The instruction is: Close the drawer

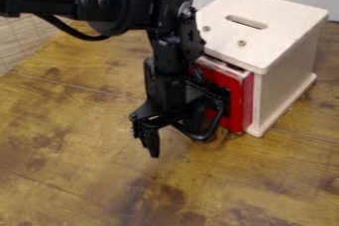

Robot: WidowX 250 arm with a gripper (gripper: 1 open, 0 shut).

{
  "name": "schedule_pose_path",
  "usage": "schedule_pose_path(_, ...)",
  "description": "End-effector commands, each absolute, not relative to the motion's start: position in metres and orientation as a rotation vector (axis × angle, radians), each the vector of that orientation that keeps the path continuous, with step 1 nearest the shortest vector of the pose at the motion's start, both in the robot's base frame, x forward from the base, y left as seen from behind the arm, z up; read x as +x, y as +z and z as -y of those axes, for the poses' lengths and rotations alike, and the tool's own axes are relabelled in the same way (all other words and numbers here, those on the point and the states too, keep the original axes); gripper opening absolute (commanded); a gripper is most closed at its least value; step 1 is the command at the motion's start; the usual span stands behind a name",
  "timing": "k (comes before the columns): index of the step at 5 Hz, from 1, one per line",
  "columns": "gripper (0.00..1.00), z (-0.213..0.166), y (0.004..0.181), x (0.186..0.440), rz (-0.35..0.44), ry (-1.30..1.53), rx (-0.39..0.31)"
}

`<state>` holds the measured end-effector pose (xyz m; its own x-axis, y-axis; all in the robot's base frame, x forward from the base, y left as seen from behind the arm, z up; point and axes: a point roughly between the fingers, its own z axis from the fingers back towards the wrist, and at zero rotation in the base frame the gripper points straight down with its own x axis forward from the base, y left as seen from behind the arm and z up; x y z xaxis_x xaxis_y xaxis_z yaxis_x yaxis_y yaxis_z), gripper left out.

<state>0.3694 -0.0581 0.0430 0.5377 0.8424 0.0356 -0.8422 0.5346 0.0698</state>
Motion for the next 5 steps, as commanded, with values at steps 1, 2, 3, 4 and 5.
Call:
schedule_pose_path(1,1.0,0.057,0.0763,0.3769,0.077,1.011,0.03)
schedule_pose_path(2,1.0,0.0556,0.0769,0.3772,0.078,1.022,0.029)
schedule_pose_path(3,1.0,0.0543,0.0776,0.3776,0.079,1.033,0.028)
schedule_pose_path(4,1.0,0.0531,0.0782,0.3781,0.081,1.043,0.027)
schedule_pose_path(5,1.0,0.0518,0.0782,0.3786,0.082,1.053,0.026)
